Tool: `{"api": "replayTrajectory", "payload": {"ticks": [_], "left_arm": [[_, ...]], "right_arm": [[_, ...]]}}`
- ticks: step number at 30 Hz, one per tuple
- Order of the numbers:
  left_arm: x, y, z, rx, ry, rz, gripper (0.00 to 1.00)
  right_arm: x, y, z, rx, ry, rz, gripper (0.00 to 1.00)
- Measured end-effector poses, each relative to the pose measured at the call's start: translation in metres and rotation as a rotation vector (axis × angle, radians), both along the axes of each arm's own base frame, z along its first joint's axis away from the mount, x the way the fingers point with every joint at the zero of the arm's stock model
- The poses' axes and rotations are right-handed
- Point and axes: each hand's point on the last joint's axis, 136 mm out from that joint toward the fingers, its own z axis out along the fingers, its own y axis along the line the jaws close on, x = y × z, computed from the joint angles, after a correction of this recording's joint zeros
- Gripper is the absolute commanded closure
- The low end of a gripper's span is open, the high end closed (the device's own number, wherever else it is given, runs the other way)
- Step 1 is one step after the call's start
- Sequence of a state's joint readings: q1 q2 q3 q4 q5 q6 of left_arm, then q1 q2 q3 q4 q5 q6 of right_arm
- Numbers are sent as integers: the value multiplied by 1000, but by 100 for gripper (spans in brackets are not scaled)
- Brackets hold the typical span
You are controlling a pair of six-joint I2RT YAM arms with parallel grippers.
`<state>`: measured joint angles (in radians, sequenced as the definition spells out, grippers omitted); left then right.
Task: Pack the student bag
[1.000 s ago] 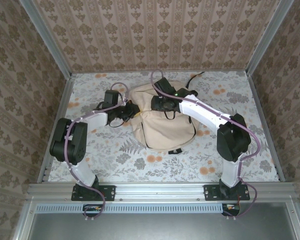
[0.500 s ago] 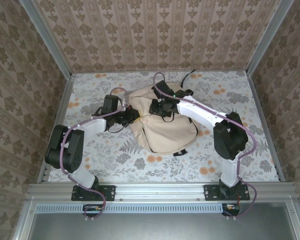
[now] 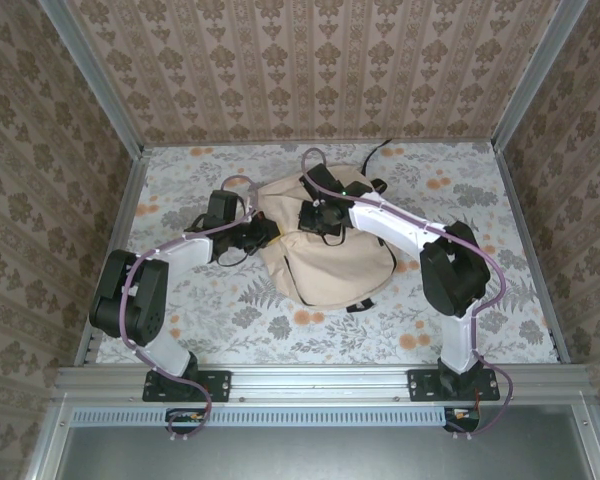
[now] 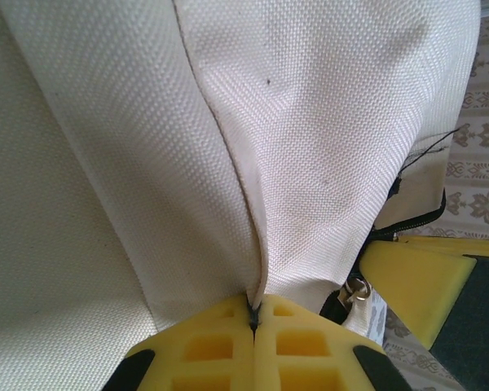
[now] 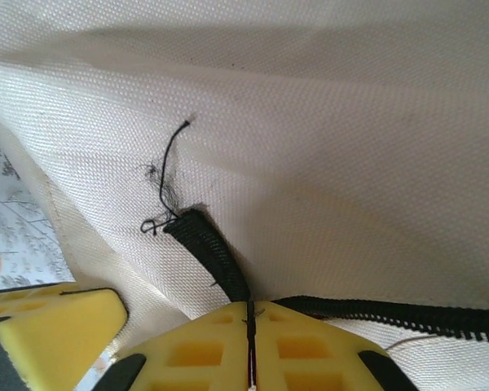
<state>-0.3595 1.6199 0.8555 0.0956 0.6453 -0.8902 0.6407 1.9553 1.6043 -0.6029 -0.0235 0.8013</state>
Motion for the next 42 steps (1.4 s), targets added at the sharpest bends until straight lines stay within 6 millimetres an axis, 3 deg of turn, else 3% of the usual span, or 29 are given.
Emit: {"api": "replayTrajectory", "payload": {"ticks": [5,13,15,20,23,30,38,42], "left_arm": [[-3,3,-3,32,1,2,100],[-6,10,-12,77,29,15,100],[-6,11,-13,78,32,18,100],[-7,12,-13,80,34,17,100],[-7,12,-13,80,32,15,100],[-7,11,-13,80,29,12,100],[-7,11,-11,75,27,8,100],[-7,11,-11,74,27,8,100]], "right_arm": [[-3,-7,3,-124,-57,23,95],[7,-48,10,-370,-142,-4,96],[8,-52,11,-392,-150,1,91],[5,-35,15,-333,-146,94,68],[1,-17,22,-270,-151,154,60],[7,8,39,-194,-171,187,60],[3,7,6,-214,-71,150,60],[-1,10,3,-187,-42,143,69]]}}
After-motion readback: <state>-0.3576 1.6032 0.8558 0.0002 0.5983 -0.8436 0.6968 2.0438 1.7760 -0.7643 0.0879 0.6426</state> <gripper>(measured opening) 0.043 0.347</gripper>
